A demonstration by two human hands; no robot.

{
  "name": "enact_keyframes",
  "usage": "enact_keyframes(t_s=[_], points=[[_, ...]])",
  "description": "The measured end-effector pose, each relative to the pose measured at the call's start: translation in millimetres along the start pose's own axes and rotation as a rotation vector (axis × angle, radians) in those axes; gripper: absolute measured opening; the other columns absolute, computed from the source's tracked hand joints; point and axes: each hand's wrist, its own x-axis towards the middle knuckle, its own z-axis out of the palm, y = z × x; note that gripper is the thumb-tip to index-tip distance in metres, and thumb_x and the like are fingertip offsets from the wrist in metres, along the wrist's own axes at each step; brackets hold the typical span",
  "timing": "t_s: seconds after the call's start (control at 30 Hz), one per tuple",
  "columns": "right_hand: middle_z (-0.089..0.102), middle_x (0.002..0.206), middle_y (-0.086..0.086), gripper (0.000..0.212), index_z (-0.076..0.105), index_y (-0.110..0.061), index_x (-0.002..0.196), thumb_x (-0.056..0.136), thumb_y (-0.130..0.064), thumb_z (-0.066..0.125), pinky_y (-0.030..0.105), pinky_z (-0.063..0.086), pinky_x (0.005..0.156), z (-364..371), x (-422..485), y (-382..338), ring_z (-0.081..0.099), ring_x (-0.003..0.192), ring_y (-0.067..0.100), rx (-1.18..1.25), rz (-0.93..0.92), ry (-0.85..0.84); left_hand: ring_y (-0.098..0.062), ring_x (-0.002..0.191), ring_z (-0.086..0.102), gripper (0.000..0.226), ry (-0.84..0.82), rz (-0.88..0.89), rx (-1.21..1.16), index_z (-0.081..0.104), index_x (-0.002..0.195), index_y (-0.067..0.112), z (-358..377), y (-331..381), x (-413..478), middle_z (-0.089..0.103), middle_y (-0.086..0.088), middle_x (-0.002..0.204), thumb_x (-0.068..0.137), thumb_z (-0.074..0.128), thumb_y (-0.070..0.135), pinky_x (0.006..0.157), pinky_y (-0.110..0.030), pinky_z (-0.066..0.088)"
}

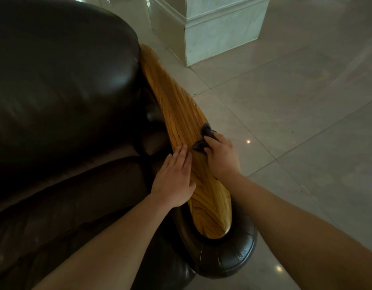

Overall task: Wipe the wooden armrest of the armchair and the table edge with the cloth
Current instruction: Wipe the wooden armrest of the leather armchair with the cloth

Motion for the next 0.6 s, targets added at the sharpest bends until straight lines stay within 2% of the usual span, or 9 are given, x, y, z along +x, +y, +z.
enact_keyframes(t_s=[0.1,0.2,0.37,0.47,0.53,0.6], points=[[0.059,0.131,0.005,0.042,0.057,-0.018,0.134,0.092,-0.016,0.058,0.038,0.046,0.096,-28.5,-9.6,0.9,0.056,0.116,0.026,0.066,-0.032,-0.010,-0.023,0.152,-0.010,0.080,0.050,-0.044,0.014,0.002,0.158,0.015,-16.0,-1.4,-4.4,-0.005,-0.010,0.168,0.097,0.040,0.050,0.124,-0.046,0.002],[0.059,0.133,0.003,0.051,0.047,-0.021,0.142,0.092,-0.022,0.060,0.032,0.041,0.098,-56.8,-19.5,-1.5,0.054,0.120,0.022,0.123,-0.003,-0.029,-0.027,0.153,-0.009,0.080,0.089,-0.124,0.033,-0.003,0.158,0.020,-36.1,7.1,-12.0,-0.005,-0.011,0.167,0.095,0.029,0.059,0.123,-0.052,0.000],[0.058,0.134,0.004,0.053,0.045,-0.018,0.143,0.093,-0.026,0.060,0.033,0.043,0.100,-106.8,-32.8,-26.0,0.054,0.121,0.021,0.136,-0.014,-0.017,-0.038,0.152,-0.006,0.089,0.123,-0.228,0.045,-0.008,0.156,0.026,-78.4,38.4,-22.0,-0.003,-0.015,0.167,0.085,0.015,0.074,0.120,-0.060,0.002],[0.060,0.131,0.003,0.052,0.049,-0.018,0.140,0.091,-0.025,0.064,0.023,0.041,0.094,-143.3,-43.1,-41.0,0.056,0.118,0.017,0.151,-0.039,0.027,-0.037,0.152,-0.006,0.088,0.152,-0.212,0.043,-0.007,0.156,0.027,-113.6,59.4,-27.2,-0.003,-0.013,0.167,0.086,0.017,0.075,0.121,-0.059,0.005],[0.061,0.129,0.000,0.050,0.051,-0.019,0.138,0.090,-0.024,0.065,0.014,0.034,0.089,-172.3,-53.1,-47.3,0.057,0.116,0.015,0.147,-0.042,0.052,-0.034,0.153,-0.003,0.087,0.146,-0.179,0.012,-0.010,0.155,0.028,-137.7,77.1,-33.6,-0.002,-0.011,0.167,0.089,0.026,0.073,0.121,-0.057,0.010],[0.061,0.129,-0.001,0.050,0.051,-0.020,0.138,0.090,-0.024,0.065,0.012,0.032,0.086,-201.1,-66.5,-51.3,0.056,0.116,0.014,0.145,-0.025,0.048,-0.032,0.153,0.000,0.087,0.129,-0.134,-0.015,-0.009,0.156,0.029,-158.1,97.8,-45.3,0.000,-0.010,0.167,0.091,0.033,0.070,0.121,-0.056,0.014]])
